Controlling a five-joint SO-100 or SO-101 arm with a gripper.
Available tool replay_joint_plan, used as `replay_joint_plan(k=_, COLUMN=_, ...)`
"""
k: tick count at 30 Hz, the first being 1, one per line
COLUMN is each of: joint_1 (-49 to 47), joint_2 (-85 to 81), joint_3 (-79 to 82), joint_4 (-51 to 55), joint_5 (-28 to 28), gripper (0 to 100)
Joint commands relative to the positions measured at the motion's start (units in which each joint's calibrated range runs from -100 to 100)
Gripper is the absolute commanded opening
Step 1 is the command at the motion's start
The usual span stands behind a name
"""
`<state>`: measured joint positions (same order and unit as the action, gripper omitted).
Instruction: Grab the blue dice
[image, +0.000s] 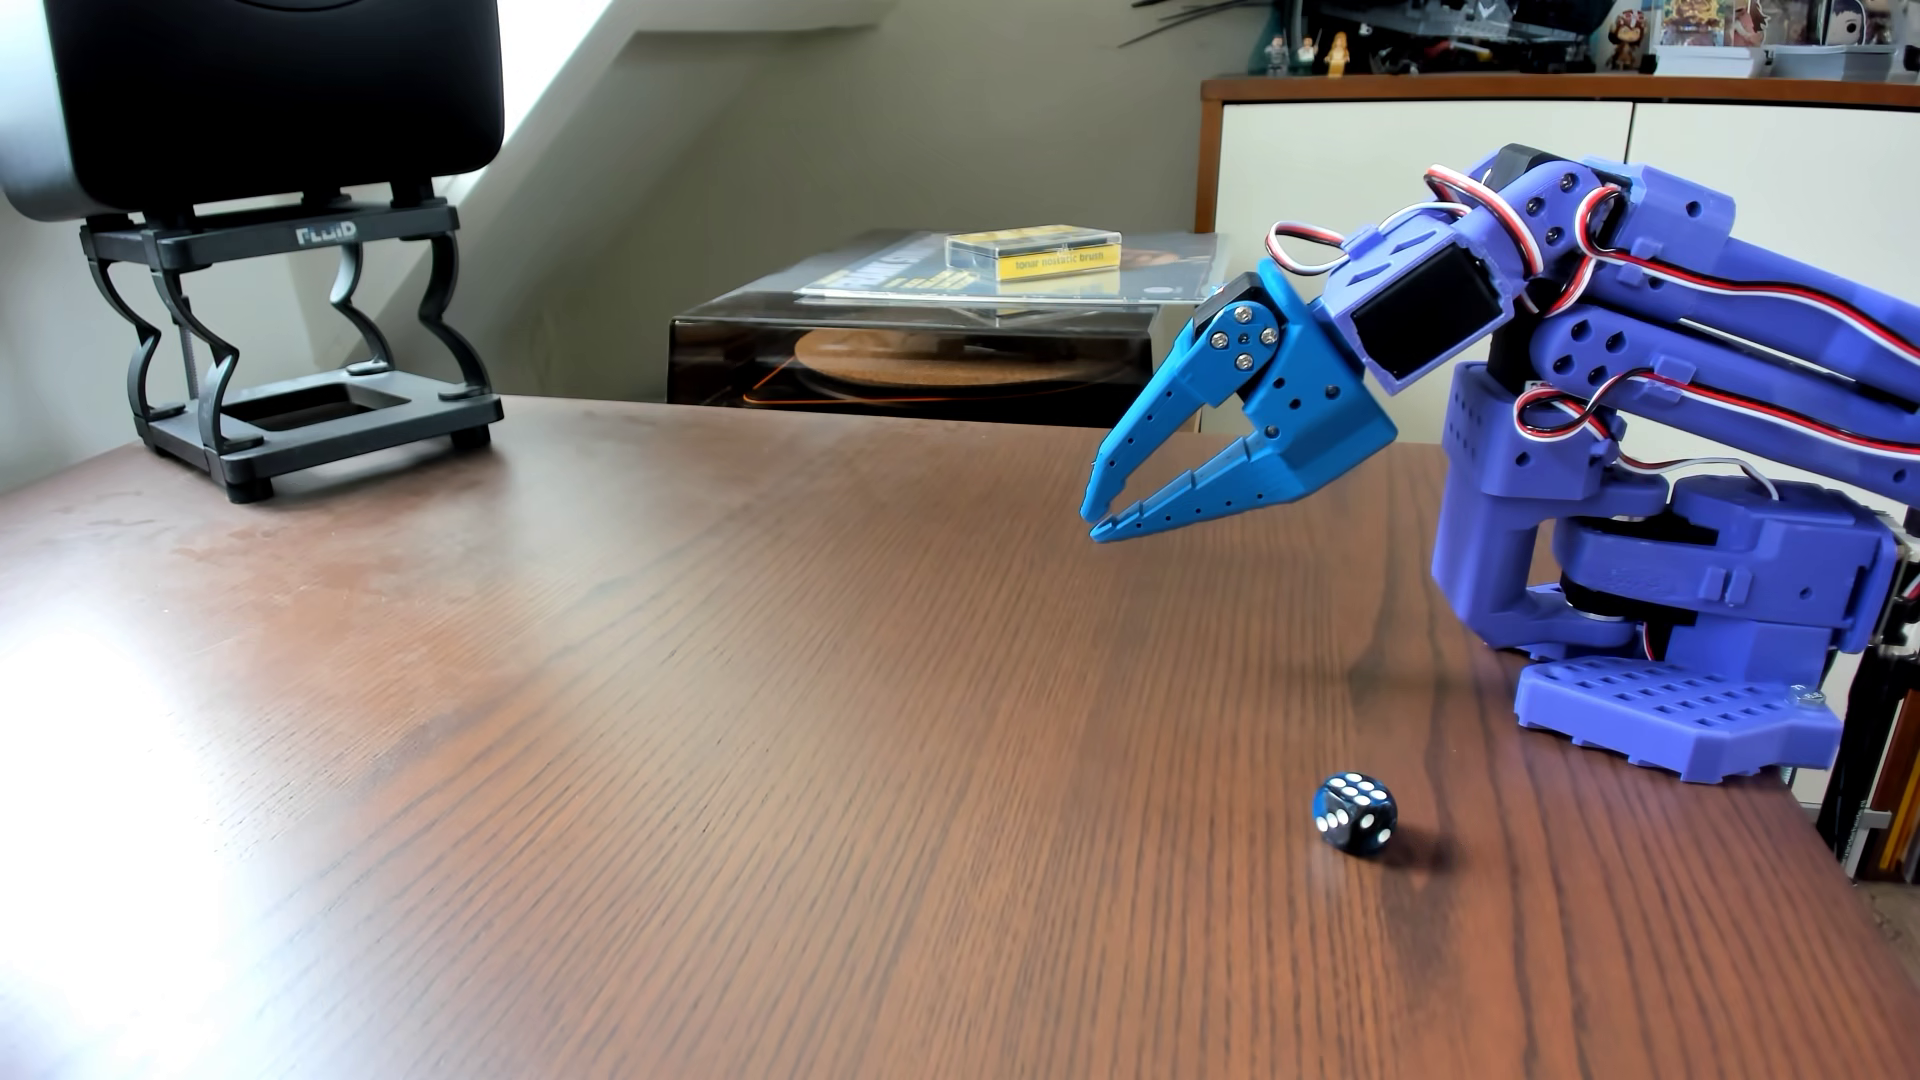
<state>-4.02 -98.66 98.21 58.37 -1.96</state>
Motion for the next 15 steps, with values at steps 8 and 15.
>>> replay_joint_plan(k=8, joint_1=-0.40, joint_2=-1.17, joint_3=-0.47, joint_4=-1.29, joint_5=-0.14, gripper=2)
replay_joint_plan(k=15, joint_1=-0.56, joint_2=-1.17, joint_3=-0.47, joint_4=-1.29, joint_5=-0.04, gripper=2)
